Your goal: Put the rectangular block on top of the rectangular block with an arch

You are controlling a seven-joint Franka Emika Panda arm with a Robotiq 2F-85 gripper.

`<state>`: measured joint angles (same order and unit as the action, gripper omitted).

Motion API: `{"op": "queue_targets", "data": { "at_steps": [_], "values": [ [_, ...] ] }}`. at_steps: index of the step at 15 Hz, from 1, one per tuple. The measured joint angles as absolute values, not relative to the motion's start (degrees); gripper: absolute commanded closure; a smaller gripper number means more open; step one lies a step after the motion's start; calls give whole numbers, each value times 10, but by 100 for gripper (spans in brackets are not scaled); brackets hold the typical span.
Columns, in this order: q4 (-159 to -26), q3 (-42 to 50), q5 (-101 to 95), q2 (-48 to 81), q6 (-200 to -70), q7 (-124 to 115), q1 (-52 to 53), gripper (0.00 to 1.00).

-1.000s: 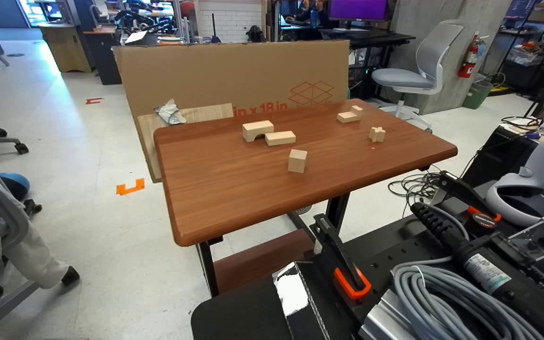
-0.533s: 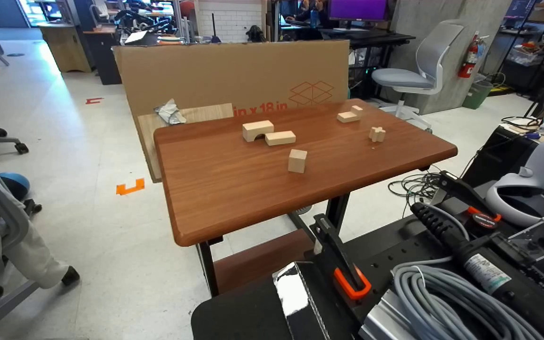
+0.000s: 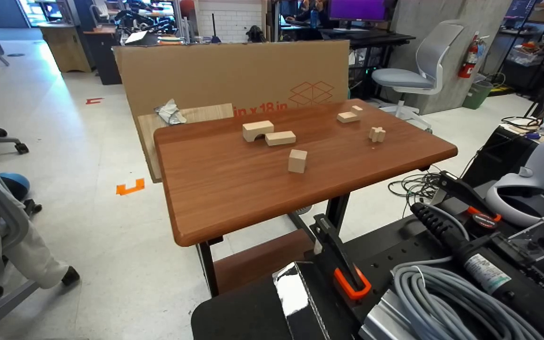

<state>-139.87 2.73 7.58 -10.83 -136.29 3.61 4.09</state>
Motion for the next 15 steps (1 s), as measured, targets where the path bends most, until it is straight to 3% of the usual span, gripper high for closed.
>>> {"op": "queue_targets", "data": {
  "at_steps": [7, 15],
  "values": [
    [-1304, -13, 73, 59, -1426, -31, 41, 0],
    [-1271, -19, 38, 165, -1486, -50, 49, 0]
  ]
}}
